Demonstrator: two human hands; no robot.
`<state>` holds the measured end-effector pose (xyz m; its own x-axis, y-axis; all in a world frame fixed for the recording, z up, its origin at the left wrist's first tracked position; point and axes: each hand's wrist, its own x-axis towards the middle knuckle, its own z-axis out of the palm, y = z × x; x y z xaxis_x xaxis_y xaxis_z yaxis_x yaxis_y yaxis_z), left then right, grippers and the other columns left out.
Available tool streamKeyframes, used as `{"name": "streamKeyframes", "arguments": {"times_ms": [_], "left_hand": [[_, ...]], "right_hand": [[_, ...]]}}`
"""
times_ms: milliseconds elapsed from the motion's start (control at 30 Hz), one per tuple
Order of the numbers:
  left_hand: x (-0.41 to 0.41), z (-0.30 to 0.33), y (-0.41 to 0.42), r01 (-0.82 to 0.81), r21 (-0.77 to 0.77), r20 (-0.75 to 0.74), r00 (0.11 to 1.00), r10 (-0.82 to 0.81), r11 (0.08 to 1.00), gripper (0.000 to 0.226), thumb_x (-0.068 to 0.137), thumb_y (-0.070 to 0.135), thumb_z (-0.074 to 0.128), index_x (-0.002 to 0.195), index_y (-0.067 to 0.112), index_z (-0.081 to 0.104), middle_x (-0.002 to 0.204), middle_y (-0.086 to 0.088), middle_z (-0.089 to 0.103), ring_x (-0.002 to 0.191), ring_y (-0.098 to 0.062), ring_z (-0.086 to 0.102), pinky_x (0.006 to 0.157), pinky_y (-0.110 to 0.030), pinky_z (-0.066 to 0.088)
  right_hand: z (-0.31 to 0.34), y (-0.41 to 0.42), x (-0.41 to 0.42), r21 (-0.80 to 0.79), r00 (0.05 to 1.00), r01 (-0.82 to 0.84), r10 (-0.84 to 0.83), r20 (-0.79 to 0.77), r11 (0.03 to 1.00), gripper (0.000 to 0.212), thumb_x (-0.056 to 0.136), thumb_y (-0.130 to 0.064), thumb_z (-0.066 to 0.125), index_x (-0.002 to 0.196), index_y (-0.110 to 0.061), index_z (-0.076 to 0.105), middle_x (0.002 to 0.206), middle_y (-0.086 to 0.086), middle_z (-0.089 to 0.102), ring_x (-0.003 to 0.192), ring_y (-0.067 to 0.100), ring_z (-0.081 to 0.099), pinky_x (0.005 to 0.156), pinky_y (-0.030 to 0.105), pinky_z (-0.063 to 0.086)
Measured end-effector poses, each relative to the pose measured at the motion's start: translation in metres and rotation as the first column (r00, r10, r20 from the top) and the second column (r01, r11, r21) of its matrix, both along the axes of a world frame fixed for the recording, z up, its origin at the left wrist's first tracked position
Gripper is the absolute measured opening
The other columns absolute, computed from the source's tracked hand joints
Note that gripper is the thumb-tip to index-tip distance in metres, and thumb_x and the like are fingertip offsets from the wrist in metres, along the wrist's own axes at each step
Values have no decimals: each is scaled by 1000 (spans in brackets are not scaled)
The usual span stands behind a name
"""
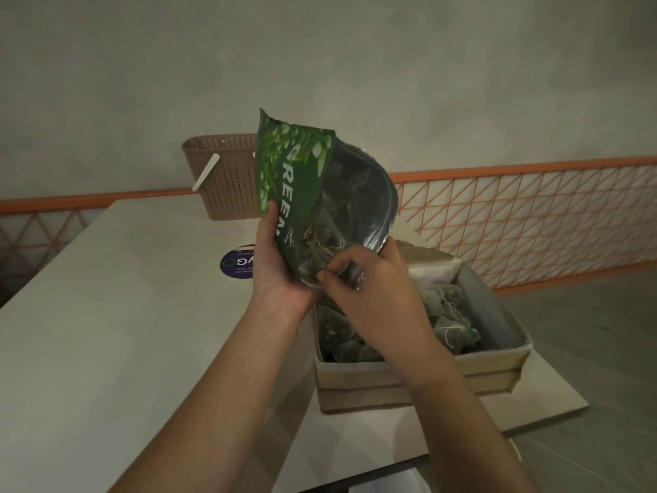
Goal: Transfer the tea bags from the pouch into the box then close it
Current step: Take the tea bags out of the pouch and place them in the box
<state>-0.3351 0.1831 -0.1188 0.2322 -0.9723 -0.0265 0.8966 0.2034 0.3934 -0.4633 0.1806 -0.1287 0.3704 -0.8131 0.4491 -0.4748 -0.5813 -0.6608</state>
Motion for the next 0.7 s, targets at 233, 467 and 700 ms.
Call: {"name": "streamKeyframes", "arguments": {"times_ms": [233, 467, 700], "left_hand": [[-1, 2, 3, 3, 19, 5, 1000, -4, 1000, 59, 96, 59, 51, 116, 7, 73, 116, -25, 73, 103, -42, 73, 78, -53, 62], [13, -9, -7, 24, -58, -4, 1000, -24, 998, 61, 95, 54, 56, 142, 15, 61, 142, -17, 61, 136, -38, 54, 119, -52, 36], [14, -7, -8, 56, -75, -11, 998, -57, 996, 61, 98, 56, 52, 144, 17, 59, 144, -13, 61, 136, -35, 55, 114, -51, 43]], "right_hand": [[14, -1, -19, 68, 925, -108, 75, 372, 992, 5, 86, -29, 71, 86, -25, 67, 103, -8, 58, 94, 5, 60, 80, 17, 50], [21, -4, -39, 236, 808, -251, 68, 585, 939, 3, 92, -16, 64, 90, -15, 62, 83, 2, 71, 75, 14, 68, 65, 25, 54], [13, -6, -41, 268, 912, -206, 85, 402, 941, 12, 90, -19, 69, 98, -24, 61, 79, 3, 71, 74, 24, 67, 68, 42, 55]]}}
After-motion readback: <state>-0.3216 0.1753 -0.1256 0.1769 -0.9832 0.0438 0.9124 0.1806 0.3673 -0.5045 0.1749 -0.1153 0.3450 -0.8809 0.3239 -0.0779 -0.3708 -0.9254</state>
